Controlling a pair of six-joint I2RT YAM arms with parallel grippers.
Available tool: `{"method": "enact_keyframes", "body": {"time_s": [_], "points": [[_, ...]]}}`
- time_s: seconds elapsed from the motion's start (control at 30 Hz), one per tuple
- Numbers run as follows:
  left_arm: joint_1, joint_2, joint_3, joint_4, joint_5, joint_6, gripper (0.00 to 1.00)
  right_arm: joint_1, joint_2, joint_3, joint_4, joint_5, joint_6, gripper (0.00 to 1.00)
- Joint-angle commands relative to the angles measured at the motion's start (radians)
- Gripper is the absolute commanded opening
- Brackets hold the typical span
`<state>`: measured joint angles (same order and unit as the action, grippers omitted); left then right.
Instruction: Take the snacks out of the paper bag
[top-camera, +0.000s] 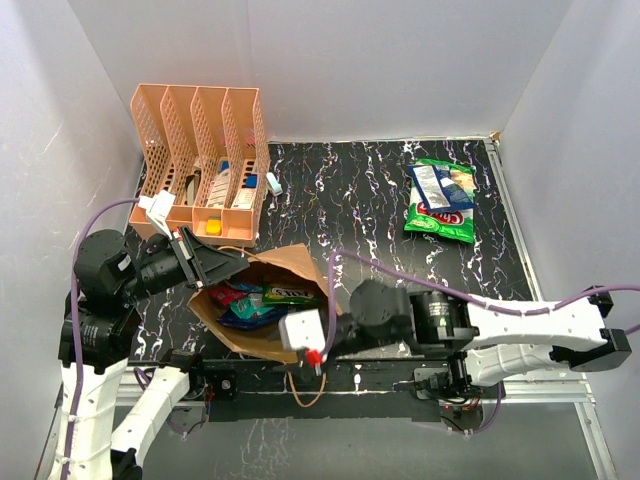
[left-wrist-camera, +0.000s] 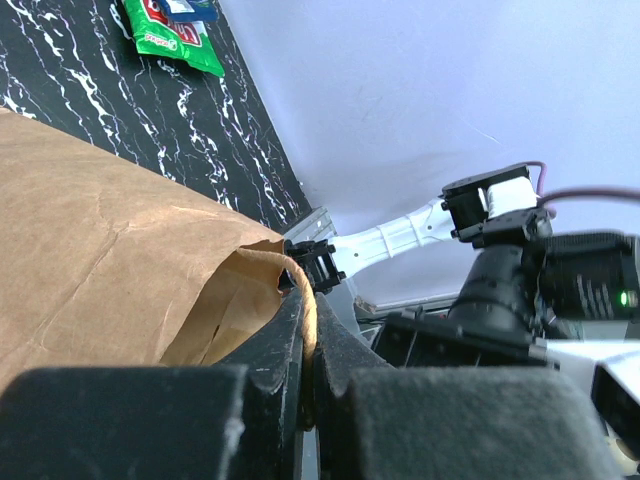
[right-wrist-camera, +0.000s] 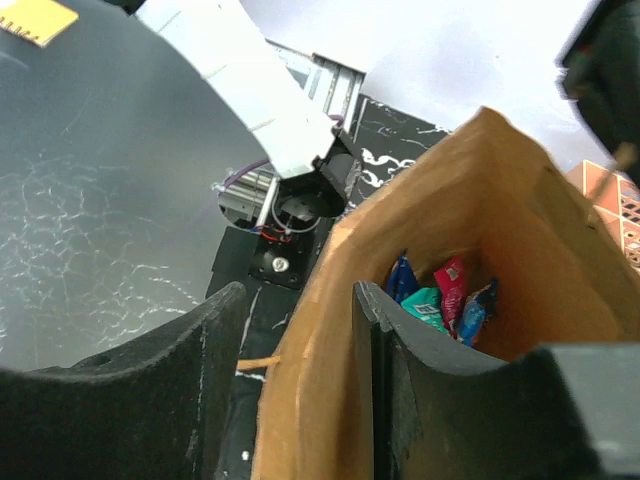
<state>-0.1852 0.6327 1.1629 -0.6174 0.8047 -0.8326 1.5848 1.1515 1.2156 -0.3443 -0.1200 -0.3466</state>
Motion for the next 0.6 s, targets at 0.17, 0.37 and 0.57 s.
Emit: {"method": "enact_keyframes", "body": {"time_s": [0.17, 0.37, 0.57], "points": [[-0.001, -0.016, -0.001, 0.038, 0.060, -0.011, 0.00, 0.139, 0.115, -0.071, 0.103, 0.641, -0.126, 0.40], [0.000, -0.019, -0.007, 0.029, 0.069, -0.006, 0.00, 0.097, 0.153, -0.210, 0.325, 0.726, -0.085, 0.50], [0.000, -0.004, 0.019, -0.017, 0.084, 0.036, 0.00, -0.006, 0.208, -0.229, 0.372, 0.681, -0.050, 0.50]]}}
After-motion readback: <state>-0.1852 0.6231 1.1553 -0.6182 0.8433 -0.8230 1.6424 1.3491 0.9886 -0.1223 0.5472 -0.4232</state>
